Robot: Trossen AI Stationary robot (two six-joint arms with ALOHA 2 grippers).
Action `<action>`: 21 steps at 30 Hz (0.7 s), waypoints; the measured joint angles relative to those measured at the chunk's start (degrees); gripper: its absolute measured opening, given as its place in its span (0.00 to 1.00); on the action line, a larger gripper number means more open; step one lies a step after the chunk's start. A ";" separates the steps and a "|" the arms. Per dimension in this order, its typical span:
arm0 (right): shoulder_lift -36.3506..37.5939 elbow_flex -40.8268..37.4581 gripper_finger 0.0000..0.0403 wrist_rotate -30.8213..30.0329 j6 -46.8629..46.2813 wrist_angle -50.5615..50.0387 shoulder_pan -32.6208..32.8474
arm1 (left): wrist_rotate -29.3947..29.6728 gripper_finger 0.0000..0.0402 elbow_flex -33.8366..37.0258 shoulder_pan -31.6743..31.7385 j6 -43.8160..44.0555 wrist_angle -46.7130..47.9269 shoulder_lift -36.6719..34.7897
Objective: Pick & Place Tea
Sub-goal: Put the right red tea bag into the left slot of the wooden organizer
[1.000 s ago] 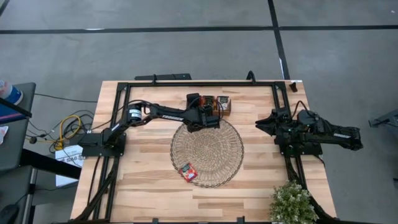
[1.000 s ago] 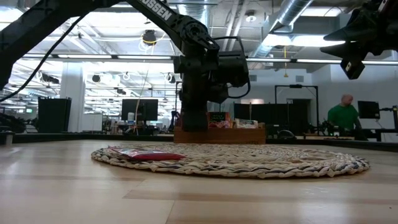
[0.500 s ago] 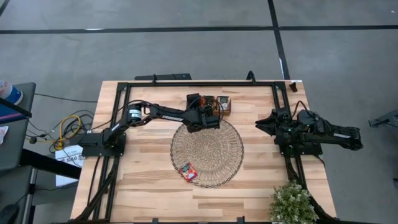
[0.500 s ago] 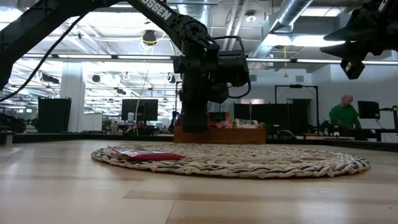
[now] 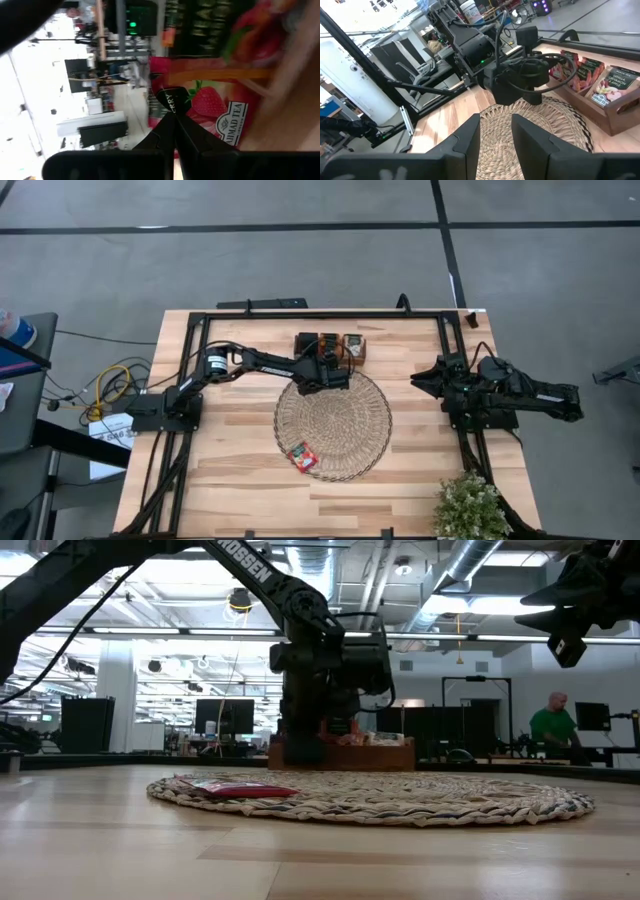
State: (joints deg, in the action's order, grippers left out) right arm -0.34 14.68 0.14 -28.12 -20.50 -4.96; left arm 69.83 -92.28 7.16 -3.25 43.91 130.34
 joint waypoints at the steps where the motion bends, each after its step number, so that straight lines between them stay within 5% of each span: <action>1: -0.01 0.00 0.26 0.00 0.00 0.00 -0.01 | -1.08 0.00 -0.01 0.00 0.01 0.03 0.00; 21: 0.00 0.00 0.26 0.00 -0.96 0.00 0.00 | -1.49 0.02 -0.01 0.00 -0.34 0.07 0.00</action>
State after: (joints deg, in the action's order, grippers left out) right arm -0.35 14.68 0.14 -29.08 -20.50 -4.96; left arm 68.34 -92.29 7.16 -3.59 43.99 130.34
